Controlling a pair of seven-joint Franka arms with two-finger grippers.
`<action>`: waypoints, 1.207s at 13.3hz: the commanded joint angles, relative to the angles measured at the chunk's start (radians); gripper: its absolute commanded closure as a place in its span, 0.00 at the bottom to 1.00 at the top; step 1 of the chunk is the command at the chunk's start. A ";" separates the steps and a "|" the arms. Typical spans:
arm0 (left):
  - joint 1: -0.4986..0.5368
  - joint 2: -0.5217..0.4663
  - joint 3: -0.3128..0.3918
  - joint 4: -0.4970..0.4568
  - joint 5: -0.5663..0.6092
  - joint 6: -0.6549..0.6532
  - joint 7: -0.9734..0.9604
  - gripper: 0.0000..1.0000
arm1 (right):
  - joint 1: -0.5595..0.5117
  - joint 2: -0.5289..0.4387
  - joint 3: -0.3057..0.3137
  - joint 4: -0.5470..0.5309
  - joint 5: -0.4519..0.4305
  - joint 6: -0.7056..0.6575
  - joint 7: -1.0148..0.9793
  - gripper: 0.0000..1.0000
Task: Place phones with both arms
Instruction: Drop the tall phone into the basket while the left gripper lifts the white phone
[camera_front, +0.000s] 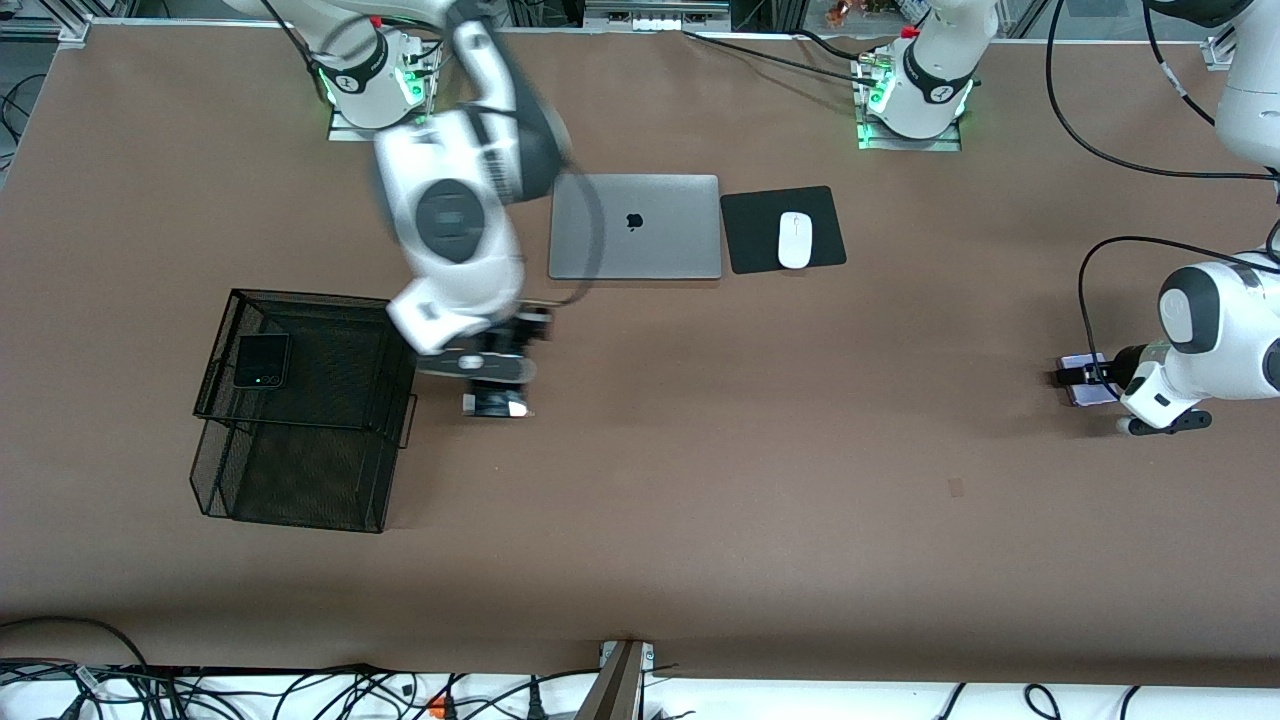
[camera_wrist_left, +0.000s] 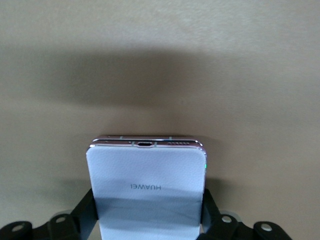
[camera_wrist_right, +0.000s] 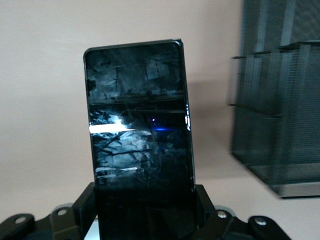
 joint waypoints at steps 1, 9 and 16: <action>-0.004 -0.007 -0.033 0.033 -0.053 -0.084 0.038 0.79 | 0.019 -0.214 -0.093 -0.316 -0.049 0.130 -0.170 1.00; -0.339 0.006 -0.213 0.274 -0.108 -0.382 -0.012 0.81 | -0.037 -0.159 -0.252 -0.427 -0.044 0.276 -0.433 1.00; -0.772 0.152 -0.213 0.302 -0.259 0.105 -0.472 0.79 | -0.034 -0.093 -0.247 -0.391 0.057 0.267 -0.425 0.00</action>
